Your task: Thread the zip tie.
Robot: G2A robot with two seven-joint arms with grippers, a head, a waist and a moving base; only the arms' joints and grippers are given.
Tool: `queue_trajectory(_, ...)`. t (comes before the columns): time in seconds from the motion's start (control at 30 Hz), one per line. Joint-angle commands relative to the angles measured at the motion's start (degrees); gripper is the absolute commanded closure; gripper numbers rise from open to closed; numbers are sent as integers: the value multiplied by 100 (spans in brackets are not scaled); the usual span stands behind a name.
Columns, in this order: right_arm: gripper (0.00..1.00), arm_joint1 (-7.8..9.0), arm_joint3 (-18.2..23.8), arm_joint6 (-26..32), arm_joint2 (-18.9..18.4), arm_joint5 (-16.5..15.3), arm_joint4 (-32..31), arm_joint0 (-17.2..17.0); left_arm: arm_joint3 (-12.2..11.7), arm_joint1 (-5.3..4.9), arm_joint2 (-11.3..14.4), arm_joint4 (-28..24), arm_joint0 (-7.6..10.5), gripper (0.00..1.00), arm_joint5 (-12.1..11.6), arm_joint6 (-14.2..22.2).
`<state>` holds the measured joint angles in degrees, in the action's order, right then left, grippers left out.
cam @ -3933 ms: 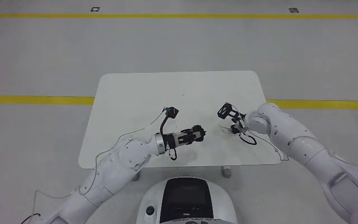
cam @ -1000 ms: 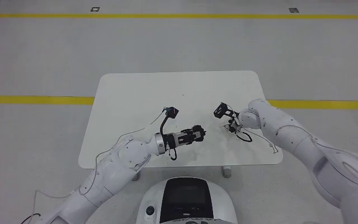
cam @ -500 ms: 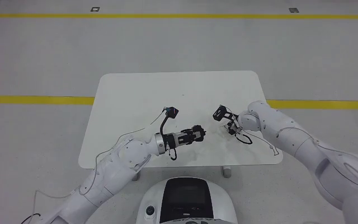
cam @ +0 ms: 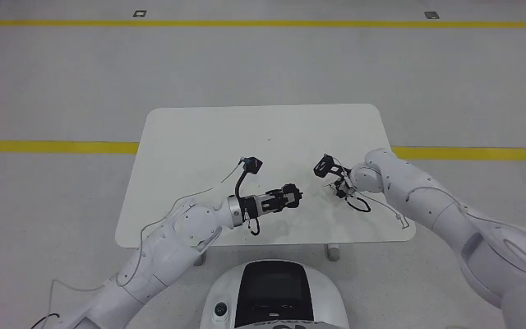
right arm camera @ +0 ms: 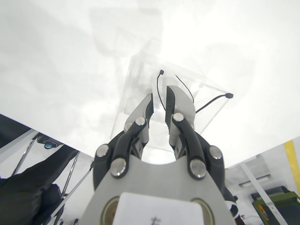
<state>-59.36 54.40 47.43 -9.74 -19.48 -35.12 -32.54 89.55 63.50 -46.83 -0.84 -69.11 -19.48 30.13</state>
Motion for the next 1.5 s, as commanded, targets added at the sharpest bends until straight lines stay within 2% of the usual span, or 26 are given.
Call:
queue_trajectory(0.0, 87, -4, -16, -10, 0, 0, 15, -1, 0, 0, 0, 0, 0, 100, 0, 0)
queue_trajectory(0.87, 87, -66, -205, -62, 0, 0, 145, 0, 0, 0, 0, 0, 0, 100, 0, 0)
queue_trajectory(1.03, 91, -79, -227, -77, 0, 0, 146, 2, 0, 0, 0, 0, 0, 100, 0, 0)
queue_trajectory(1.17, 100, -86, -245, -76, 0, 0, 144, 3, 0, 0, 0, 0, 0, 100, 0, 0)
queue_trajectory(1.47, 100, -57, -207, -187, 0, 0, 97, 31, 0, 0, 0, 0, 0, 100, 0, 0)
